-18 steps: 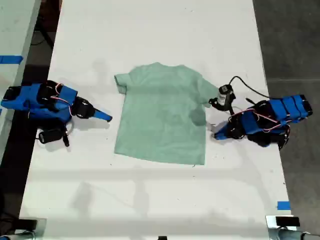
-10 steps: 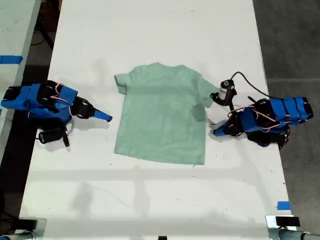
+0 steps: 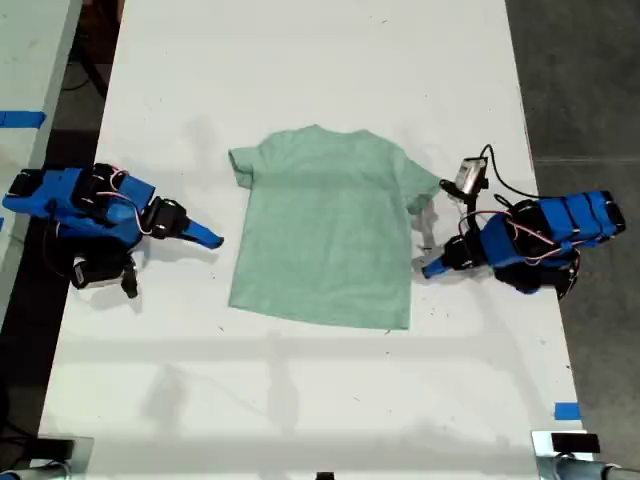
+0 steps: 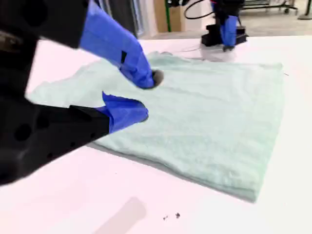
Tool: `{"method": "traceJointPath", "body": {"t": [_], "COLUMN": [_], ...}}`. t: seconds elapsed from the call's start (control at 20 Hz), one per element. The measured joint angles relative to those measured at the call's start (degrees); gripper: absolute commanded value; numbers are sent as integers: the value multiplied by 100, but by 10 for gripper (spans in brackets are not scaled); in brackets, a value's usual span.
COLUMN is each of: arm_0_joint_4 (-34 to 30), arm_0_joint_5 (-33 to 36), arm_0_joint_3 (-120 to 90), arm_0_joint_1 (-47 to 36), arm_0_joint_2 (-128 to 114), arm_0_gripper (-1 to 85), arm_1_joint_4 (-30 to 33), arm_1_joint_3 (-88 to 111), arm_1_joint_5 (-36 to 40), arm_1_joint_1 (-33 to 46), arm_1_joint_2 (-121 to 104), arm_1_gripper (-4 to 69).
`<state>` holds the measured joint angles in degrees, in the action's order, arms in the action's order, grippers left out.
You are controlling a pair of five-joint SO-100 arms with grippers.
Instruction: Fold t shirt
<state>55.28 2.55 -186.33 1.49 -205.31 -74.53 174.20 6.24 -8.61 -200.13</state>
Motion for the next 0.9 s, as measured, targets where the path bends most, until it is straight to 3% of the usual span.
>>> {"method": "traceJointPath", "body": {"t": [0.05,0.15,0.25,0.35,0.5,0.7,0.9], "arm_0_joint_4": [9,9,9,18,176,246,246], "arm_0_joint_5": [-431,-642,-466,-70,97,97,44], "arm_0_joint_3": [0,0,0,0,0,0,0], "arm_0_joint_1": [-26,-431,-1257,-2039,-2742,-2830,-2795], "arm_0_joint_2": [0,0,0,0,0,0,0], "arm_0_gripper": [-2,-1,-3,3,6,-3,-3], "arm_1_joint_4": [299,246,-211,-448,-448,-132,404], "arm_1_joint_3": [-18,-334,-1063,-1846,-2909,-3771,-4157], "arm_1_joint_5": [149,439,879,1468,2426,3384,3867], "arm_1_joint_1": [308,932,1881,2742,4254,6082,7128], "arm_1_joint_2": [-9,97,580,1512,3595,5924,7567], "arm_1_gripper": [12,148,230,267,279,277,278]}}
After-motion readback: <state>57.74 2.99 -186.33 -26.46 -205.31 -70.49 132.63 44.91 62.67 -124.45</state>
